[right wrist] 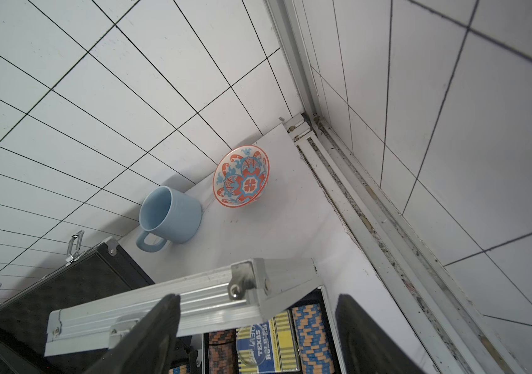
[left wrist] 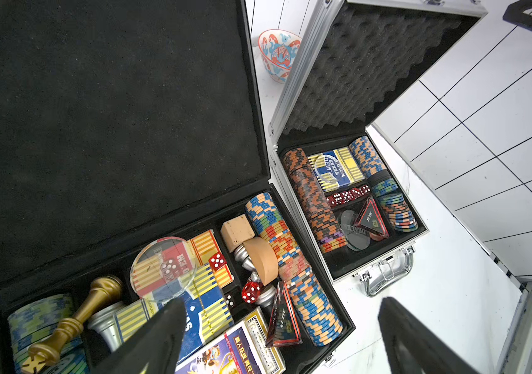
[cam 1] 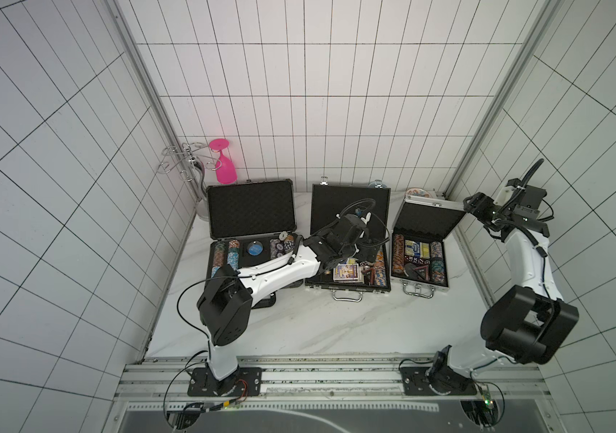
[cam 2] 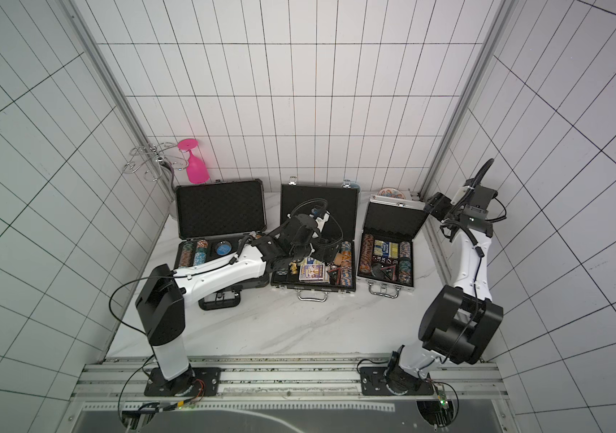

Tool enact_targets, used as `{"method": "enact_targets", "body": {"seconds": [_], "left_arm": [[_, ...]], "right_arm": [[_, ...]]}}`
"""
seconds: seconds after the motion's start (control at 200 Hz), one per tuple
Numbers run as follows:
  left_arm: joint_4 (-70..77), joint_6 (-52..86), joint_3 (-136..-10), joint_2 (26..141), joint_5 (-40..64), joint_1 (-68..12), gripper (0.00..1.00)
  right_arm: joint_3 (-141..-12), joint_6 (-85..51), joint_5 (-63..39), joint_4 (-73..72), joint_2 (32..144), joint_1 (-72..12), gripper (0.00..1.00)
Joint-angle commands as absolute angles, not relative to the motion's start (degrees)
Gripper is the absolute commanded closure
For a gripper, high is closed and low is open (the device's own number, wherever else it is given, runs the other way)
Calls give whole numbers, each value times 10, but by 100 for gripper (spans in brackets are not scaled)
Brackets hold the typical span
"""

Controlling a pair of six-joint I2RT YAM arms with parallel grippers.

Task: Close the poker set cases
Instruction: Close the lid of the poker set case.

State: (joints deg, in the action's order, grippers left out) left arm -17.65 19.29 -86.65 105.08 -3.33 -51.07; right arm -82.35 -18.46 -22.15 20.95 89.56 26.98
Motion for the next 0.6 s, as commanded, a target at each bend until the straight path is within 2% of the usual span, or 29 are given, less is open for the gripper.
{"method": "enact_targets", "body": {"seconds": [0.0, 0.21, 0.595], "left_arm": [[-150, 199, -857, 1047, -27, -496, 6], [-134, 205, -840, 1041, -15, -482, 6], [-127, 209, -840, 1047, -12, -468, 7]], "right_arm": [[-791, -205, -257, 179, 909, 273, 23], [-802, -207, -243, 179, 923, 267, 25], [-808, -229, -246, 181, 932, 236, 33]]}}
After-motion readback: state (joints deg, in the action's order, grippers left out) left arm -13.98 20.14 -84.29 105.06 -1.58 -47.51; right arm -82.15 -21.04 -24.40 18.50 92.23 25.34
